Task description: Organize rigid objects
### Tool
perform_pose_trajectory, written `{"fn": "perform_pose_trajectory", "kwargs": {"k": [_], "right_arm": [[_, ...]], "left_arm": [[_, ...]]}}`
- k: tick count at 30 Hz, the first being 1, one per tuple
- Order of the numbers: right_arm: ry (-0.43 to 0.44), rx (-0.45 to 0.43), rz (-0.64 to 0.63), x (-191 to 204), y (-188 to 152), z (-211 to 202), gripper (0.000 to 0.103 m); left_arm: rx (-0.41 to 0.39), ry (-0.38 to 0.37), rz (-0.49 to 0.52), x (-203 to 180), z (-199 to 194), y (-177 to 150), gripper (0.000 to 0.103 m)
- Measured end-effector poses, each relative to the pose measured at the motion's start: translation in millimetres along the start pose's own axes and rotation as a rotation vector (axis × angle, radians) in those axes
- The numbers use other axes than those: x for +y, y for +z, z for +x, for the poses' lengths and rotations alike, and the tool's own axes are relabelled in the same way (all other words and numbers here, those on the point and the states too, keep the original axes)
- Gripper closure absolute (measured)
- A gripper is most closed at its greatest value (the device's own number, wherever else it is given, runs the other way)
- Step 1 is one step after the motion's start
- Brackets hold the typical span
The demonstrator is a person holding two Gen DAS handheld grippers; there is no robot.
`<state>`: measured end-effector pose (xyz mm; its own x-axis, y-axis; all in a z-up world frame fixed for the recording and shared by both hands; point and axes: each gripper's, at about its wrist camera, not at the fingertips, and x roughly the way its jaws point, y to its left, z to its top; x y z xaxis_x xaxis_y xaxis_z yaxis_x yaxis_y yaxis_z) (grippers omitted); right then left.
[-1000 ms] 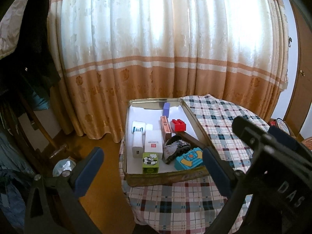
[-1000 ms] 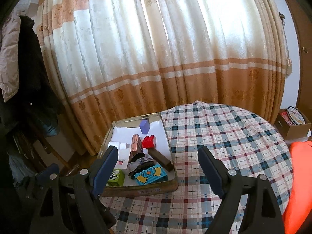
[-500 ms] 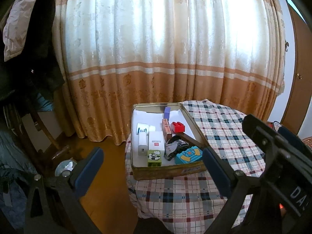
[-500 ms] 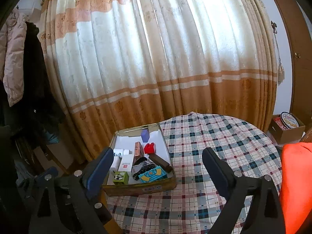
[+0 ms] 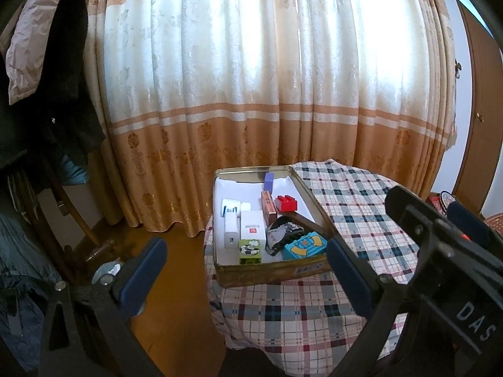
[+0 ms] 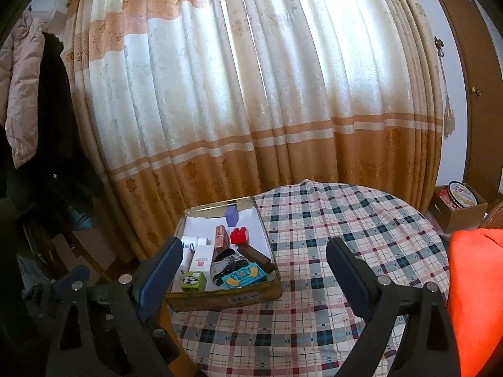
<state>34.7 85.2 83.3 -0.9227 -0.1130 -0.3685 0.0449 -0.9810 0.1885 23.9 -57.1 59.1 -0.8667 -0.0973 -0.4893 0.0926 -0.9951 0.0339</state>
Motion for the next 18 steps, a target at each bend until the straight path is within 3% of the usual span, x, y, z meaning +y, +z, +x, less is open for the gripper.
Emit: {"fn": "perform_pose_trajectory", "kwargs": {"k": [9, 18], "right_arm": [[0.009, 0.002, 0.019, -8.1, -4.7, 0.0, 0.009], [-0.021, -0.051, -0.014, -4.0, -5.0, -8.2, 0.009]], "left_arm": [[-0.009, 0.001, -0.003, -3.4, -1.2, -2.2, 0.001], [-0.016, 0.007, -0.006, -1.8, 2.0, -2.4, 0.001]]}}
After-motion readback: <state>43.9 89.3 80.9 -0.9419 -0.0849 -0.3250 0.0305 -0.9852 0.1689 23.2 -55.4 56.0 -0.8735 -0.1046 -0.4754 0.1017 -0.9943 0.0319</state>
